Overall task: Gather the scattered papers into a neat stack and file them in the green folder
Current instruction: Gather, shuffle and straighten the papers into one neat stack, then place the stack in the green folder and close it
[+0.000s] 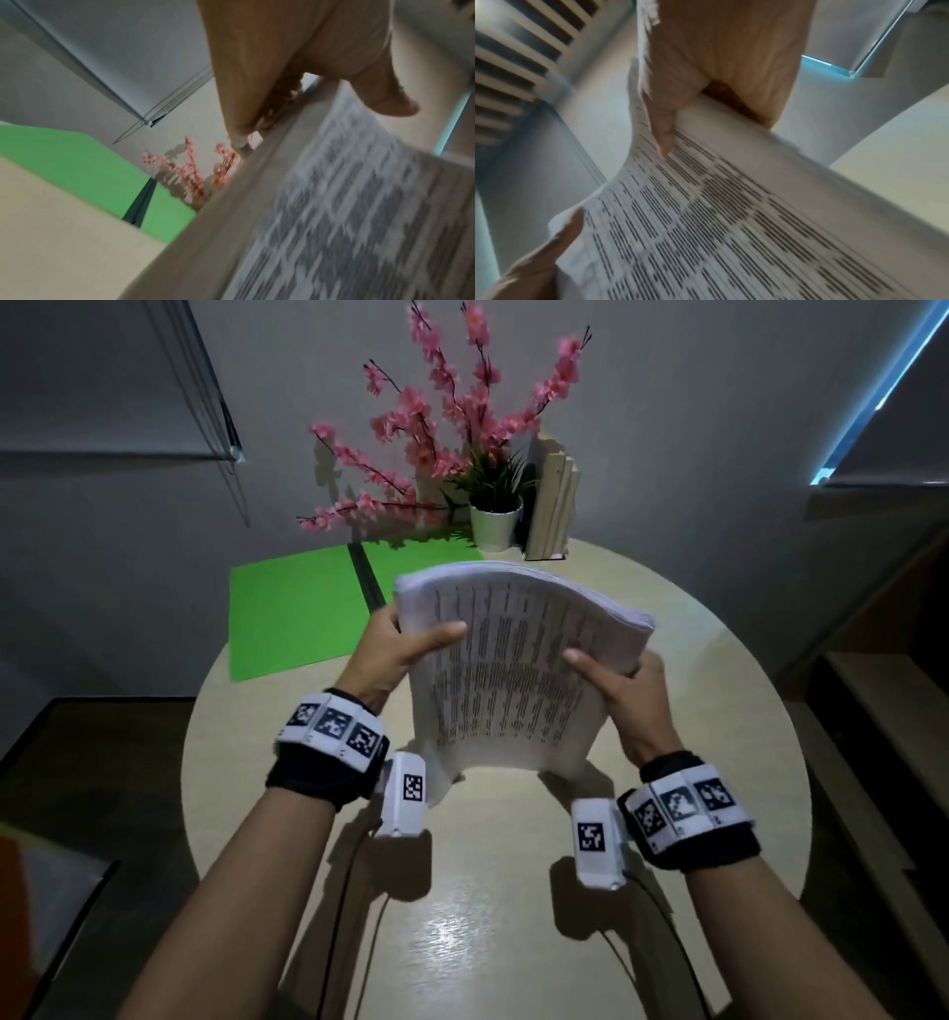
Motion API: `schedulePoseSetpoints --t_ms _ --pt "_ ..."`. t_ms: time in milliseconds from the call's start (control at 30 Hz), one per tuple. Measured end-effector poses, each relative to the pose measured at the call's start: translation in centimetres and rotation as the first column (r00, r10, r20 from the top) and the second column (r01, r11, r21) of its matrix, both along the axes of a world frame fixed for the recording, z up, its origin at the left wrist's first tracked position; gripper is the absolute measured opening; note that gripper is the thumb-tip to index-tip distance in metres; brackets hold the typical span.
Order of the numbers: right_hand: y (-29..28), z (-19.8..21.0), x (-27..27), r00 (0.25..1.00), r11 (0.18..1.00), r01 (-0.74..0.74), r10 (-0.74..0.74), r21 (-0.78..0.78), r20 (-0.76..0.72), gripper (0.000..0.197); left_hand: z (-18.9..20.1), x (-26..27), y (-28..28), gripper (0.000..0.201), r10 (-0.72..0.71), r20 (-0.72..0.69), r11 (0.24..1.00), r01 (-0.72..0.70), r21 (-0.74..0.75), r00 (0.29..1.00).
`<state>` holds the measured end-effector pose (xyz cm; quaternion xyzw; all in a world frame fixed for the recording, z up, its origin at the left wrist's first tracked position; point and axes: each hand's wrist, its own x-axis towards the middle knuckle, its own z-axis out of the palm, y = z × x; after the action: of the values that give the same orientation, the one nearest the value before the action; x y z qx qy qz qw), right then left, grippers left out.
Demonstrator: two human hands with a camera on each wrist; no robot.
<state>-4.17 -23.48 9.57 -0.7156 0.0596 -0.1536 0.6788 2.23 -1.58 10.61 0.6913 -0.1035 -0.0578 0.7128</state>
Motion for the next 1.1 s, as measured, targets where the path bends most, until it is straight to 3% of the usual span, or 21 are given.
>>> schedulePoseSetpoints --t_ms 100,133,233,333,433,500,567,633,700,767,867,933,1000,1100 --pt "0.4 -1.7 0.2 0.998 1.000 0.014 -0.014 0.003 -0.069 0.021 -2.4 0.2 -1.4 0.013 0.088 -0.114 0.992 -0.077 0.095 0.990" --pt "0.4 -1.8 0.5 0.998 1.000 0.017 -0.017 0.010 -0.068 0.019 -2.7 0.7 -1.7 0.007 0.139 -0.111 0.987 -0.128 0.101 0.984" --pt "0.7 -2.1 1.6 0.990 1.000 0.008 -0.010 -0.012 -0.142 0.011 -2.6 3.0 -1.6 0.009 0.232 -0.079 0.971 -0.226 0.077 0.969" --pt "1.2 -2.6 3.0 0.977 0.967 -0.015 -0.040 -0.255 -0.212 0.006 -0.9 6.2 -0.9 0.013 0.278 -0.096 0.956 -0.285 -0.070 0.956" --pt "1.8 -1.5 5.6 0.987 0.892 0.075 -0.131 -0.447 -0.097 0.030 1.0 10.2 -0.2 0.017 0.268 -0.100 0.940 -0.283 -0.191 0.958" --pt "2.1 0.3 8.1 0.985 0.852 0.152 -0.170 -0.502 0.010 0.020 1.4 13.2 0.2 0.035 0.262 -0.140 0.943 -0.284 -0.171 0.955" --pt "2.3 1.9 10.5 0.981 0.817 0.181 -0.186 -0.547 0.047 0.013 0.5 15.8 0.6 0.046 0.317 -0.222 0.939 -0.338 -0.063 0.922" --pt "2.5 2.8 12.9 0.975 0.811 0.208 -0.217 -0.547 0.050 0.017 -2.0 18.2 1.1 0.041 0.386 -0.230 0.917 -0.344 0.203 0.893" --pt "2.4 2.9 14.9 0.966 0.819 0.239 -0.256 -0.521 0.042 0.015 -5.6 19.6 1.6 0.027 0.365 -0.134 0.801 -0.238 0.549 0.921" --pt "2.4 2.3 16.4 0.959 0.825 0.261 -0.283 -0.500 0.034 0.012 -10.0 20.5 2.2 0.030 0.319 -0.101 0.645 -0.138 0.752 0.942" --pt "2.2 0.8 17.7 0.953 0.830 0.273 -0.302 -0.486 0.020 0.016 -14.6 21.0 2.3 0.039 0.274 -0.160 0.474 0.012 0.880 0.948" --pt "2.3 -0.2 18.1 0.957 0.845 0.259 -0.291 -0.468 0.005 0.019 -15.6 21.6 1.9 0.040 0.272 -0.175 0.375 0.063 0.925 0.946" --pt "2.3 -1.3 18.4 0.960 0.855 0.244 -0.280 -0.457 -0.012 0.029 -16.0 22.5 1.5 0.046 0.333 -0.148 0.373 0.014 0.928 0.931" --pt "2.4 -2.4 18.6 0.959 0.875 0.232 -0.278 -0.424 -0.050 0.038 -15.9 23.1 1.1 0.056 0.417 -0.132 0.427 -0.066 0.902 0.899"
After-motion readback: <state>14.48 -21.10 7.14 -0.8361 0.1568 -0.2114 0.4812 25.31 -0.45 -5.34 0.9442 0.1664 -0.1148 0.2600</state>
